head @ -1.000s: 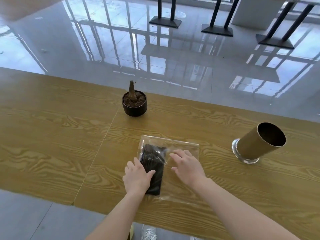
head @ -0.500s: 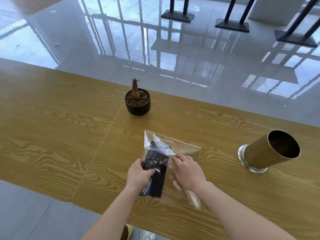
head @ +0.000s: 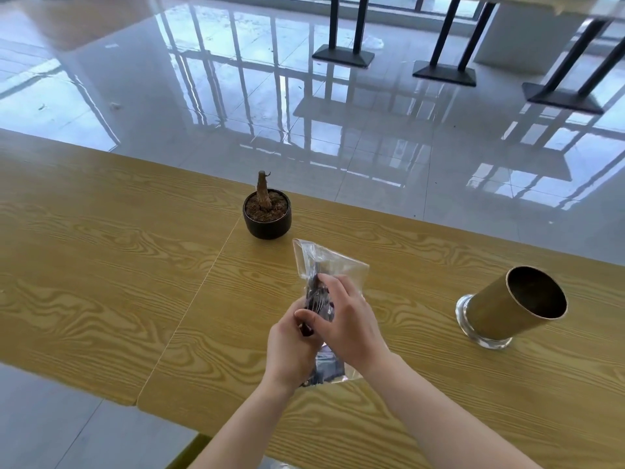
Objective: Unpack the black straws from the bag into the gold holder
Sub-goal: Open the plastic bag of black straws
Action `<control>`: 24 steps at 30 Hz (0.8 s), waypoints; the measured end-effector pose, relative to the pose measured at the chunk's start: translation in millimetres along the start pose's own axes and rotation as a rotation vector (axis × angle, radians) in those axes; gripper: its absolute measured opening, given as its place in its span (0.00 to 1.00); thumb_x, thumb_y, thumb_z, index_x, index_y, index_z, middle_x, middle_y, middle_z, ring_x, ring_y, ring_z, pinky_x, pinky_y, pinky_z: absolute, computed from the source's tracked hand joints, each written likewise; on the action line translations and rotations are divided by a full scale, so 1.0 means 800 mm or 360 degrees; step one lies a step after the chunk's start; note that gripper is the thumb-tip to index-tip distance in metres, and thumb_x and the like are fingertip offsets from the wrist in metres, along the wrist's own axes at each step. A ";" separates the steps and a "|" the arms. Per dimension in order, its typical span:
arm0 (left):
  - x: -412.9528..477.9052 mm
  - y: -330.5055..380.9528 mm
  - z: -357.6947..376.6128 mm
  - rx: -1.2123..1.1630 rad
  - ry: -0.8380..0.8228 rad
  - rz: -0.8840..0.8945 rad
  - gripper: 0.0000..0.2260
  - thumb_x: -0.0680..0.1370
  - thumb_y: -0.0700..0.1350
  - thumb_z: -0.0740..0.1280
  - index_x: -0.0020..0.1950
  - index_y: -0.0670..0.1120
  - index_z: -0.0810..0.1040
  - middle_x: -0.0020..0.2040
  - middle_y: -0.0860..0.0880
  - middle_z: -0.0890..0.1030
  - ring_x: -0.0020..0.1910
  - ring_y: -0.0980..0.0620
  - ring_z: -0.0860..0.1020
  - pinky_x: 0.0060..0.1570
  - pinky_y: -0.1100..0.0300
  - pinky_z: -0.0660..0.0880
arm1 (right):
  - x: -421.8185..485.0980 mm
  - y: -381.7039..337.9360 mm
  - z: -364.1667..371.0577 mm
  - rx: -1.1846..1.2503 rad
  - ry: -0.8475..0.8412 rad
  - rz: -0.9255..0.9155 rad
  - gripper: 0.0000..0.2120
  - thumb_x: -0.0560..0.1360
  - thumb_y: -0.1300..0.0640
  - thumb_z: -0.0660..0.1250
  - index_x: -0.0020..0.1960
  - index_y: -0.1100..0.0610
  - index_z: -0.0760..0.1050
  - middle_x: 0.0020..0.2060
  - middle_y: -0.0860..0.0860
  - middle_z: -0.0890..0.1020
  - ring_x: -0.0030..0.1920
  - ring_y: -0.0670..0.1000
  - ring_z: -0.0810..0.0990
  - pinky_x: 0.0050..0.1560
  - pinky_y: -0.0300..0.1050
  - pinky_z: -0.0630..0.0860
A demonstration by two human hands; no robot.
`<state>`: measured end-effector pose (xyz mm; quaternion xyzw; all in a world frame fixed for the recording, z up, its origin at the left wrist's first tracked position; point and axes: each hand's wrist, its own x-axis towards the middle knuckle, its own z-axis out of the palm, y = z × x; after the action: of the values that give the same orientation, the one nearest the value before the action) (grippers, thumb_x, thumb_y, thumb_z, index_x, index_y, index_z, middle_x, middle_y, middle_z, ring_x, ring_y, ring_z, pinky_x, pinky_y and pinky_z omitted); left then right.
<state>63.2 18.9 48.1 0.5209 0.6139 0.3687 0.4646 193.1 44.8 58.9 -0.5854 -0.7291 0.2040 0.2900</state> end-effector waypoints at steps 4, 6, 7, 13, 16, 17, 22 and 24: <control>-0.009 0.019 -0.004 0.0035 -0.0025 0.0147 0.30 0.73 0.37 0.71 0.69 0.62 0.74 0.44 0.61 0.85 0.40 0.62 0.83 0.41 0.68 0.77 | -0.002 -0.006 -0.017 0.0014 0.0078 -0.0009 0.35 0.74 0.34 0.67 0.71 0.57 0.73 0.61 0.50 0.81 0.54 0.51 0.83 0.50 0.43 0.80; -0.014 0.028 -0.006 0.0129 -0.0008 0.0222 0.28 0.74 0.38 0.71 0.71 0.60 0.73 0.43 0.60 0.85 0.40 0.60 0.83 0.42 0.62 0.79 | -0.004 -0.012 -0.022 -0.0023 0.0172 -0.0037 0.31 0.77 0.37 0.63 0.69 0.58 0.74 0.61 0.51 0.83 0.55 0.51 0.84 0.51 0.46 0.82; -0.016 0.033 -0.006 0.0177 0.0012 0.0253 0.27 0.75 0.39 0.71 0.71 0.59 0.74 0.42 0.60 0.85 0.39 0.59 0.83 0.41 0.60 0.80 | -0.005 -0.015 -0.024 -0.0032 0.0206 -0.0045 0.28 0.78 0.39 0.63 0.69 0.58 0.75 0.61 0.52 0.83 0.56 0.51 0.84 0.52 0.46 0.82; -0.021 0.056 -0.007 0.0148 0.0091 0.0233 0.20 0.75 0.40 0.70 0.64 0.57 0.78 0.39 0.60 0.84 0.37 0.61 0.81 0.39 0.66 0.74 | -0.012 -0.030 -0.043 0.0011 0.0255 -0.0091 0.22 0.82 0.47 0.59 0.70 0.57 0.76 0.65 0.51 0.81 0.63 0.50 0.81 0.57 0.46 0.80; -0.021 0.061 -0.013 0.0075 0.0064 0.0225 0.24 0.73 0.36 0.69 0.64 0.58 0.79 0.40 0.59 0.84 0.37 0.59 0.81 0.40 0.65 0.76 | -0.012 -0.029 -0.059 -0.0064 0.0270 -0.0168 0.18 0.84 0.51 0.59 0.68 0.57 0.77 0.65 0.51 0.81 0.64 0.50 0.80 0.56 0.49 0.81; -0.020 0.062 -0.015 0.0059 0.0047 0.0232 0.24 0.73 0.34 0.69 0.63 0.58 0.80 0.39 0.59 0.84 0.35 0.59 0.80 0.38 0.65 0.75 | -0.010 -0.028 -0.066 -0.0098 0.0277 -0.0199 0.17 0.84 0.52 0.59 0.67 0.58 0.78 0.64 0.51 0.82 0.62 0.50 0.81 0.55 0.48 0.81; -0.020 0.064 -0.032 -0.0078 -0.0071 0.0151 0.24 0.73 0.33 0.69 0.59 0.60 0.81 0.40 0.51 0.86 0.37 0.52 0.83 0.43 0.54 0.82 | 0.014 -0.021 -0.105 0.0083 0.0362 -0.0025 0.12 0.83 0.59 0.63 0.46 0.63 0.81 0.39 0.56 0.84 0.36 0.53 0.83 0.34 0.50 0.80; -0.022 0.062 -0.039 -0.0194 -0.0136 0.0100 0.24 0.73 0.33 0.70 0.59 0.60 0.82 0.40 0.47 0.86 0.38 0.46 0.84 0.46 0.48 0.82 | 0.026 -0.020 -0.127 0.0328 0.0342 0.0146 0.11 0.82 0.59 0.63 0.47 0.61 0.82 0.35 0.55 0.84 0.33 0.54 0.83 0.35 0.54 0.82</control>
<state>48.2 11.8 106.8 0.5261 0.5532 0.3973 0.5094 246.0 56.9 148.9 -0.6037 -0.6415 0.2271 0.4152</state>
